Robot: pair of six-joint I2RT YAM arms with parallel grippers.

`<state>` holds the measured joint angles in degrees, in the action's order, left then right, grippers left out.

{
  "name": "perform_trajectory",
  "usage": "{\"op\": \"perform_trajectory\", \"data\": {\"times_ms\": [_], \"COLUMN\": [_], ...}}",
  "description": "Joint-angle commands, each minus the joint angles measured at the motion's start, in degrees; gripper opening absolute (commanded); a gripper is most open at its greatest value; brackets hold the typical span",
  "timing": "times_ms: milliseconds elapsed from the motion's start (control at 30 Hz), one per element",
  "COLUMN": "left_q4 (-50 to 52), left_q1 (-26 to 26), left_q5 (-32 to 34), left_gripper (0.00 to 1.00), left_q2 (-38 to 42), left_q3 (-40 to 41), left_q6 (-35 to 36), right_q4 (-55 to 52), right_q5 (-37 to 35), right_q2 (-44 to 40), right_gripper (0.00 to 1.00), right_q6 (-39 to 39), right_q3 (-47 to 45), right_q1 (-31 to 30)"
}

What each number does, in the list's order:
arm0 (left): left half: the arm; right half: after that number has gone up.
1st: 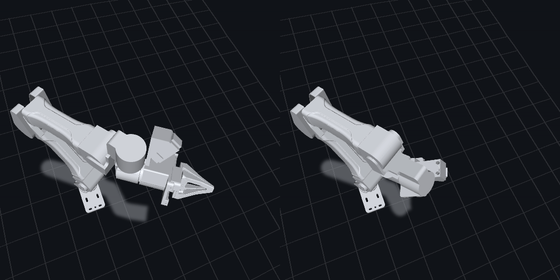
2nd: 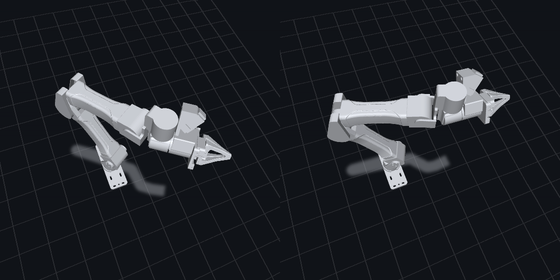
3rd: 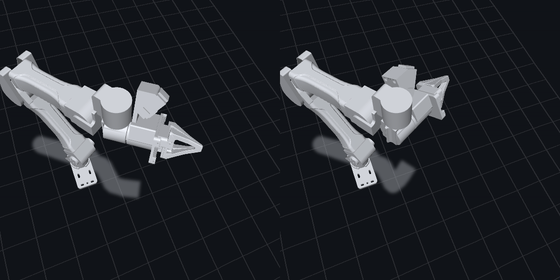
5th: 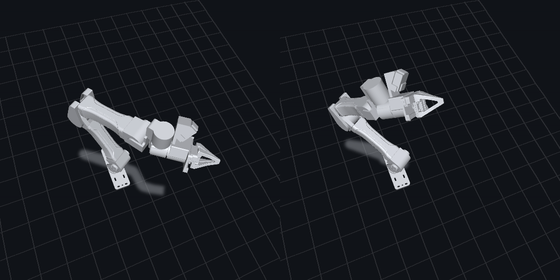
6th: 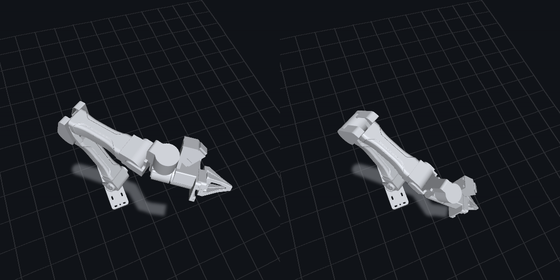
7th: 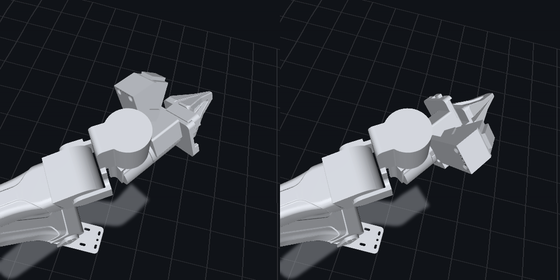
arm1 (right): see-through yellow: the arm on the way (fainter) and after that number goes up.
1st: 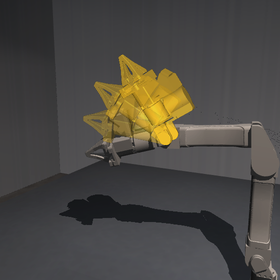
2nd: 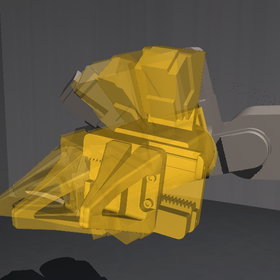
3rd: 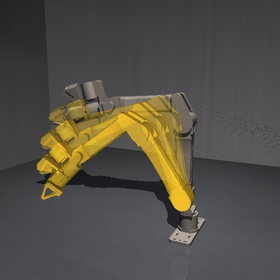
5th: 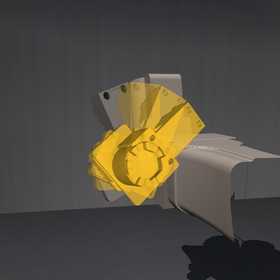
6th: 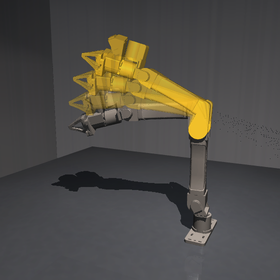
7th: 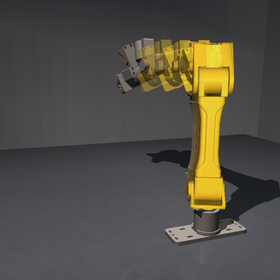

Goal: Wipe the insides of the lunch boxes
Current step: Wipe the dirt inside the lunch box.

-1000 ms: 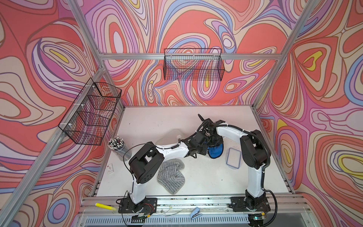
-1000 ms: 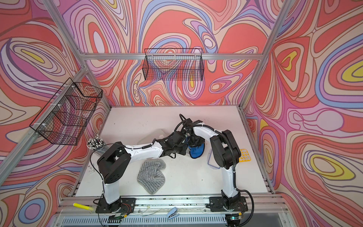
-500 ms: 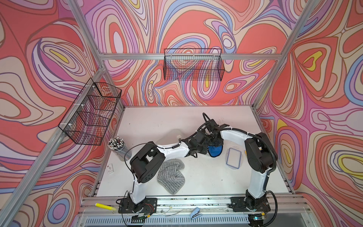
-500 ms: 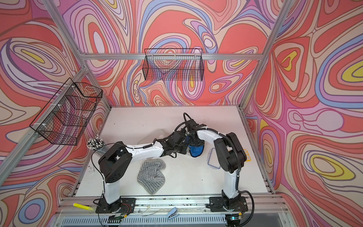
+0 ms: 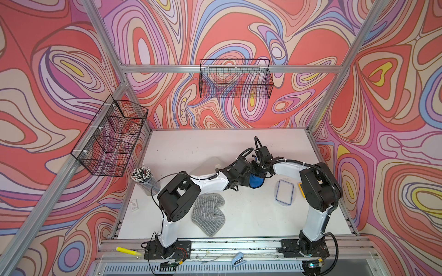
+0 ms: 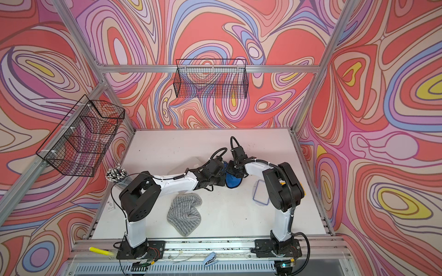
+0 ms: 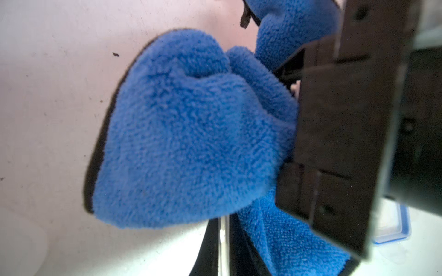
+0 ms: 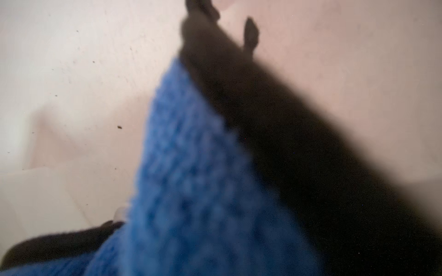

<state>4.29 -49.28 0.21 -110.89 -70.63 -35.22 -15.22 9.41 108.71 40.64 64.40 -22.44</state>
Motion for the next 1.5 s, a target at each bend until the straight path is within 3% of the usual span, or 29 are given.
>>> {"op": "perform_trajectory", "data": {"times_ms": [0, 267, 367, 533, 667, 867, 1033, 1467], "left_q4": [-4.16, -3.92, -3.57, -2.05, -0.85, 0.13, 1.23, 1.68], "left_q1": [-1.92, -0.26, -0.24, -0.21, -0.20, 0.56, 0.59, 0.27], "left_q5": [-10.62, -10.73, -8.98, -5.48, -2.52, -0.50, 0.22, 0.37], "left_gripper": [0.00, 0.00, 0.00, 0.00, 0.00, 0.00, 0.00, 0.00], "left_q2": [0.73, 1.12, 1.35, 1.81, 2.48, 3.66, 4.24, 6.13], "left_q3": [0.83, -0.62, -0.56, -0.99, -1.18, -0.36, -0.04, 2.09], "left_q6": [1.03, 1.09, 1.51, 2.03, 2.69, 3.62, 5.06, 6.17], "right_q4": [3.32, -10.14, -15.38, -21.38, -28.41, -36.90, -42.85, -47.84], "right_q5": [7.06, 10.72, 10.19, 15.16, 13.55, 8.21, -3.48, -23.32], "right_q2": [4.57, 4.06, 3.56, 3.67, 4.63, 4.76, 5.45, 7.36], "right_gripper": [0.00, 0.00, 0.00, 0.00, 0.00, 0.00, 0.00, 0.00], "right_q6": [0.29, -9.72, -12.94, -16.13, -20.37, -25.08, -27.34, -27.79], "right_q3": [-3.44, -3.16, -2.79, -1.37, 0.70, 2.85, 5.92, 14.51], "right_q1": [-1.45, -3.84, -3.84, -3.84, -3.84, -3.84, -3.69, -1.28]}}
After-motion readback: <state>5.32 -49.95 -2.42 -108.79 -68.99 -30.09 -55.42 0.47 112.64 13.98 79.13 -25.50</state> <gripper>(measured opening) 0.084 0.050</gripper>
